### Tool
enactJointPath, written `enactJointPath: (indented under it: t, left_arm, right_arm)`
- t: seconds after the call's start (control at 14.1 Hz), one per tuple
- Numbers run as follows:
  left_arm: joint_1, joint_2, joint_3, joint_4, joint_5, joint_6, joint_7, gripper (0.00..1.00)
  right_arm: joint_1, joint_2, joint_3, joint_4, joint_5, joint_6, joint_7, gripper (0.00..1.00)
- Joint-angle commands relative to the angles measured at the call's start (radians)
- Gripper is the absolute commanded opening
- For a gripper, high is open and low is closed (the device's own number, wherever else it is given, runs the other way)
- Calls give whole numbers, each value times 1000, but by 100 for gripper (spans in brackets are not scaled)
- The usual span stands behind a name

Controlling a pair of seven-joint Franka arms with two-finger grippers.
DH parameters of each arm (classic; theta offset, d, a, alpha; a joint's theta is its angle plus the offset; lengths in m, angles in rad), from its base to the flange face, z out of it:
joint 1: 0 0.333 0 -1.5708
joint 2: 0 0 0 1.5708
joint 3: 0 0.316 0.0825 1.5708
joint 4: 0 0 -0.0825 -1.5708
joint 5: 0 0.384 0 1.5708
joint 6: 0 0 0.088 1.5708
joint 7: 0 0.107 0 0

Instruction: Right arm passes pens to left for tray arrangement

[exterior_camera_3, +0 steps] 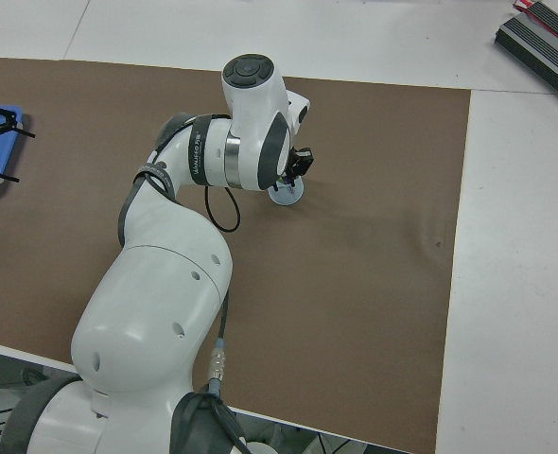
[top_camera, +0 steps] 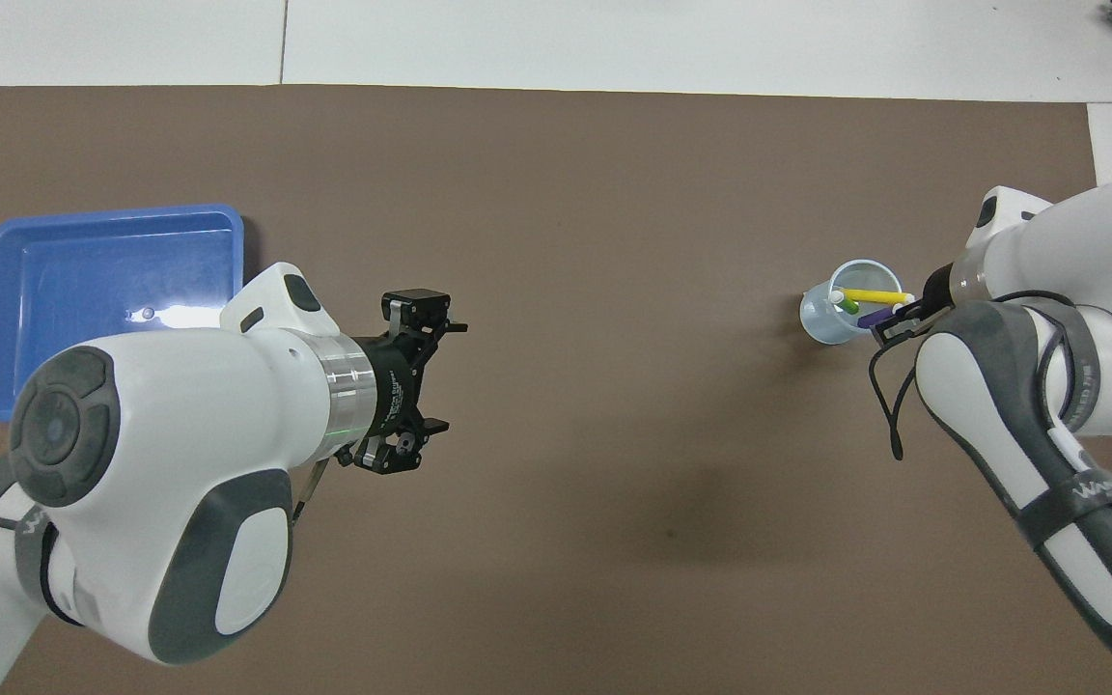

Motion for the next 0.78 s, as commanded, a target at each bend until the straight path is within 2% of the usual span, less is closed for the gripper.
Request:
enactJointPath:
  t: [0.0, 0.36, 0.71]
  left_arm:
    - [-16, -31, 11, -38, -20, 22, -6, 100]
    - [-17, -31, 11, -41, -20, 22, -6, 100]
    - [-17, -31, 11, -41, -20, 22, -4, 100]
  right_arm:
    - [-16, 4, 7, 5, -24, -20, 21, 32]
    - [-28, 4, 7, 5, -25, -20, 21, 26]
    - [-28, 5, 9, 10, -25, -9, 21, 27]
